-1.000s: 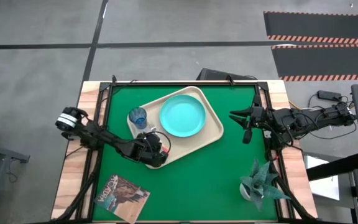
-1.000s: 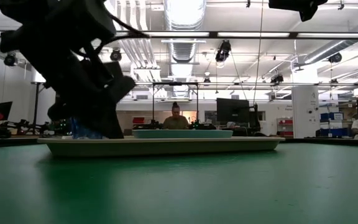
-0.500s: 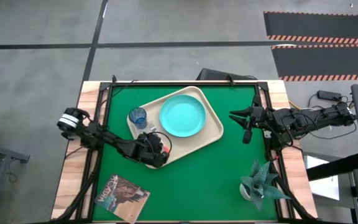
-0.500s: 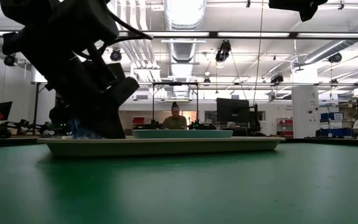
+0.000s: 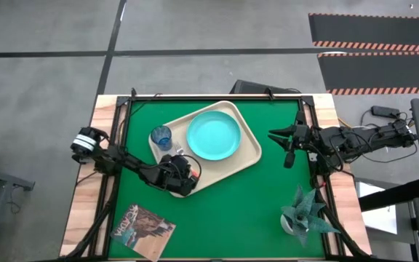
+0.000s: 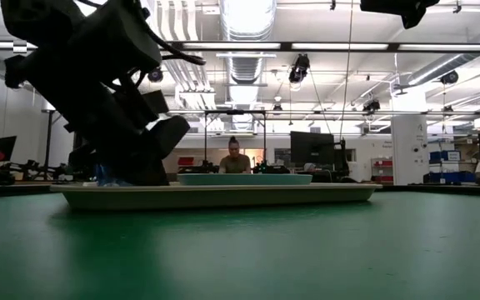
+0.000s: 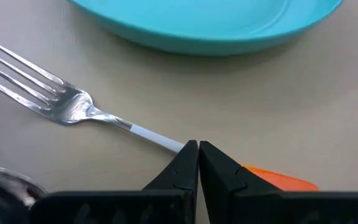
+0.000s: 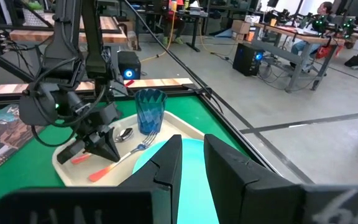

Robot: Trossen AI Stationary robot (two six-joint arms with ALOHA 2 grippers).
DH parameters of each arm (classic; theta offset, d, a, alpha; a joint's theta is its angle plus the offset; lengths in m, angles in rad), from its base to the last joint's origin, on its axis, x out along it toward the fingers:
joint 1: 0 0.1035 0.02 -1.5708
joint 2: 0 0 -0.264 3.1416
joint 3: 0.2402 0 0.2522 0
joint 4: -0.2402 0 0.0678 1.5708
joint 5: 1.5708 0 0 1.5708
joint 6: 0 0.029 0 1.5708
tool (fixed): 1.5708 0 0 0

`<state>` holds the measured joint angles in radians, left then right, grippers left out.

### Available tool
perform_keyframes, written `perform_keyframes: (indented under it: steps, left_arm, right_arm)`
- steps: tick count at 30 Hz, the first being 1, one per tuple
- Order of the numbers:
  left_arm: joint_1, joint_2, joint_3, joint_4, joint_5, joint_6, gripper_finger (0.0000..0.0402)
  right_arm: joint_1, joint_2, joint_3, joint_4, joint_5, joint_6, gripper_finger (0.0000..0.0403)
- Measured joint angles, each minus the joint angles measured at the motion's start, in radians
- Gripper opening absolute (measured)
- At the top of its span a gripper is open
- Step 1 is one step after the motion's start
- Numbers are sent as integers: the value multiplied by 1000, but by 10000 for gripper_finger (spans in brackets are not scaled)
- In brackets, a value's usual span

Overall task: Pick and place plate/cup/fork/spoon on tray
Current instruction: Adjust the position of the spoon and fork on the white tray

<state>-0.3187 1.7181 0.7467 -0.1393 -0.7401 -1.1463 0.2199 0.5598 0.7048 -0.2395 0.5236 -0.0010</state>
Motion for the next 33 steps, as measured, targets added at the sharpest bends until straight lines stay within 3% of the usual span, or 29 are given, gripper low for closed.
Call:
perform_keyframes:
  steps: [13, 33]
  left_arm:
    - [0, -14, 6, -7, 76, 1, 0]
    - [-1, -58, 4, -16, 102, 9, 0]
  right_arm:
    - [0, 0, 0, -3, 0, 0, 59]
    - [0, 0, 0, -3, 0, 0, 59]
